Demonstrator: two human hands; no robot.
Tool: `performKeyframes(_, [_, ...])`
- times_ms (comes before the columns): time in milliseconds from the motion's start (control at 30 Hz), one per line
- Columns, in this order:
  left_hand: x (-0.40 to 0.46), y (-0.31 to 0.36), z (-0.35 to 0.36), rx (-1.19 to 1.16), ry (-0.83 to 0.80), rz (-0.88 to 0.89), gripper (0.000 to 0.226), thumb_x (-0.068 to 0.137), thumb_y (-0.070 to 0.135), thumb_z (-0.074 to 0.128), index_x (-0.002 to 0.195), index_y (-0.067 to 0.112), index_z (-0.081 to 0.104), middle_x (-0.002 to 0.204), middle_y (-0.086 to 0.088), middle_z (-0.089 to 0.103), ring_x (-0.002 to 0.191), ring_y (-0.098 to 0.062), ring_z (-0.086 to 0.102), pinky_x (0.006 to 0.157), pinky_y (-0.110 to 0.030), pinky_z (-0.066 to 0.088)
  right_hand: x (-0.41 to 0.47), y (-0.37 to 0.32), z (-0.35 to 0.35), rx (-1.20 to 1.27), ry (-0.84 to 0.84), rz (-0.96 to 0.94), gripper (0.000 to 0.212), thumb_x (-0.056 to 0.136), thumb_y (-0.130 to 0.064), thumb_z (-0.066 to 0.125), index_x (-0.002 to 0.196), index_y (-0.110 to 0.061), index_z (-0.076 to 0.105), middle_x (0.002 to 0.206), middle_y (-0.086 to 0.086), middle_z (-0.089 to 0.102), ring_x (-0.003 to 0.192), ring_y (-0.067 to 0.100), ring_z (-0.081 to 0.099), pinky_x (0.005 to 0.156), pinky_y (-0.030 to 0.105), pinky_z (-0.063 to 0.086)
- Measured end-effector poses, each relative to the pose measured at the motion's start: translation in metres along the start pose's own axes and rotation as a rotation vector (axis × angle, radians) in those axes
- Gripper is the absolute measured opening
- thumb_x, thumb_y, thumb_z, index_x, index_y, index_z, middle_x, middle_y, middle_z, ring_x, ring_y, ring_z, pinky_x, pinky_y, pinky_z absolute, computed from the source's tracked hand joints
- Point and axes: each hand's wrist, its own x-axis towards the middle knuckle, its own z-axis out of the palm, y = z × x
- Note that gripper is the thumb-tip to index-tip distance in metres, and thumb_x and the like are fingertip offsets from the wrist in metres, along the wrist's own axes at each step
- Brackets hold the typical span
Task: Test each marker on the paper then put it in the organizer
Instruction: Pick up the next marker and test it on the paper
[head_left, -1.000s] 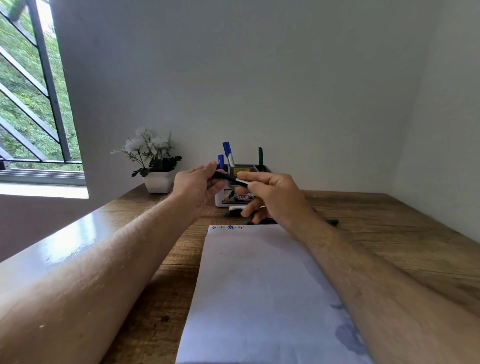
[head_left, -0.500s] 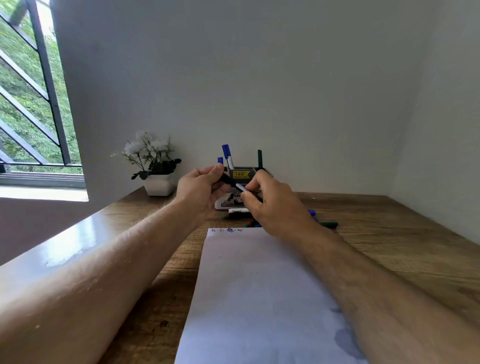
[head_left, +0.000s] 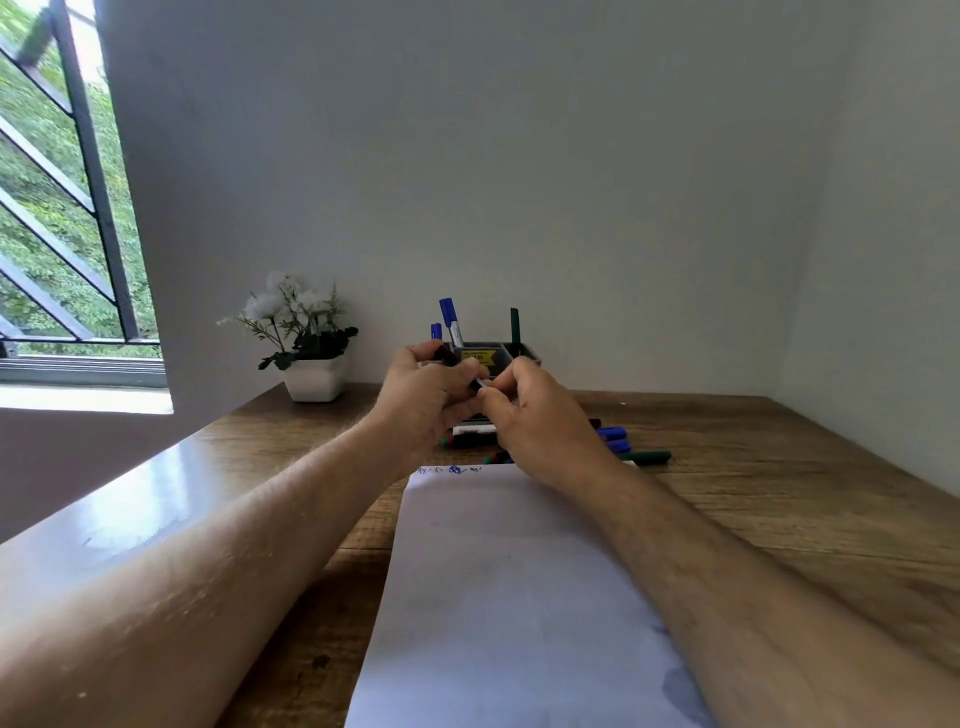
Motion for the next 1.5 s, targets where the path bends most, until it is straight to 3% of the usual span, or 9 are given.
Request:
performKeyframes(133, [-0.002, 0.003, 0.004, 0.130, 0.002, 0.142, 0.056, 0.087, -0.005, 0.067, 0.130, 0.019, 0.040, 0.112, -0.019, 0.068, 0.088, -0.025, 0.074, 0.074, -0.038, 0.061, 0.002, 0.002, -0.004, -0.141, 0.036, -0.031, 0.021, 0.102, -0.041, 0.046, 0.094, -0.025, 0.057, 0.076, -0.004, 0.066, 0.066, 0.008, 0.065, 0.056, 0.026, 0.051])
performKeyframes(300, [0.010, 0.024, -0.001, 0.485, 0.104, 0.534, 0.059, 0.085, -0.001, 0.070, 0.123, 0.035, 0.041, 0.099, -0.002, 0.072, 0.085, -0.015, 0.073, 0.077, -0.040, 0.062, 0.005, 0.009, -0.010, -0.262, 0.115, -0.068, 0.029, 0.102, -0.042, 0.045, 0.092, -0.021, 0.062, 0.077, -0.005, 0.063, 0.066, 0.005, 0.057, 0.054, 0.022, 0.038])
performKeyframes(433, [0.029, 0.040, 0.009, 0.561, 0.205, 0.757, 0.057, 0.089, 0.001, 0.066, 0.129, 0.034, 0.042, 0.101, 0.004, 0.068, 0.082, -0.002, 0.069, 0.063, -0.020, 0.057, 0.006, 0.011, -0.007, -0.256, 0.086, -0.080, 0.033, 0.102, -0.044, 0.044, 0.085, -0.022, 0.061, 0.075, -0.003, 0.063, 0.069, 0.010, 0.062, 0.064, 0.026, 0.052])
performKeyframes(567, [0.054, 0.044, 0.010, 0.717, 0.260, 0.952, 0.055, 0.091, 0.000, 0.061, 0.125, 0.038, 0.041, 0.109, 0.000, 0.066, 0.085, 0.004, 0.063, 0.064, -0.013, 0.053, 0.008, 0.008, -0.006, -0.288, 0.091, -0.070, 0.037, 0.101, -0.047, 0.045, 0.076, -0.023, 0.057, 0.071, -0.003, 0.061, 0.064, 0.008, 0.056, 0.060, 0.023, 0.043])
performKeyframes(867, [0.083, 0.018, 0.000, 0.976, 0.276, 0.720, 0.060, 0.086, 0.009, 0.071, 0.136, 0.034, 0.047, 0.113, -0.005, 0.059, 0.089, -0.016, 0.064, 0.079, -0.034, 0.056, 0.009, 0.008, -0.010, -0.321, 0.097, -0.047, 0.038, 0.099, -0.051, 0.048, 0.075, -0.022, 0.060, 0.070, -0.004, 0.062, 0.063, 0.007, 0.058, 0.054, 0.024, 0.042])
performKeyframes(1067, [0.090, 0.011, -0.001, 1.185, 0.268, 0.556, 0.064, 0.086, 0.013, 0.073, 0.144, 0.024, 0.048, 0.110, -0.007, 0.068, 0.086, -0.014, 0.059, 0.073, -0.027, 0.047, 0.010, 0.006, -0.008, -0.349, 0.076, -0.024, 0.040, 0.098, -0.053, 0.048, 0.078, -0.021, 0.062, 0.072, -0.003, 0.063, 0.063, 0.006, 0.057, 0.052, 0.022, 0.037])
performKeyframes(1200, [0.092, 0.011, 0.002, 1.292, 0.256, 0.534, 0.057, 0.092, 0.016, 0.066, 0.145, 0.018, 0.046, 0.121, -0.010, 0.069, 0.104, -0.024, 0.067, 0.083, -0.033, 0.052, 0.010, 0.005, -0.009, -0.364, 0.068, 0.001, 0.038, 0.098, -0.051, 0.049, 0.079, -0.021, 0.063, 0.073, -0.004, 0.063, 0.065, 0.005, 0.056, 0.053, 0.021, 0.038])
performKeyframes(1367, [0.079, 0.018, 0.013, 1.156, 0.309, 0.610, 0.048, 0.095, 0.004, 0.052, 0.141, 0.018, 0.051, 0.123, -0.008, 0.067, 0.105, -0.019, 0.065, 0.085, -0.021, 0.050, 0.008, 0.003, -0.018, -0.397, 0.075, 0.070, 0.019, 0.097, -0.030, 0.055, 0.092, -0.018, 0.069, 0.086, 0.000, 0.067, 0.075, 0.011, 0.061, 0.069, 0.029, 0.054])
performKeyframes(1500, [0.050, 0.026, 0.032, 1.028, 0.212, 0.688, 0.052, 0.090, -0.006, 0.050, 0.133, 0.023, 0.058, 0.109, 0.001, 0.068, 0.093, -0.005, 0.062, 0.073, -0.007, 0.046, 0.006, -0.001, -0.027, -0.420, 0.077, 0.142, 0.019, 0.088, -0.017, 0.059, 0.097, -0.020, 0.076, 0.099, 0.002, 0.071, 0.089, 0.020, 0.065, 0.082, 0.038, 0.058])
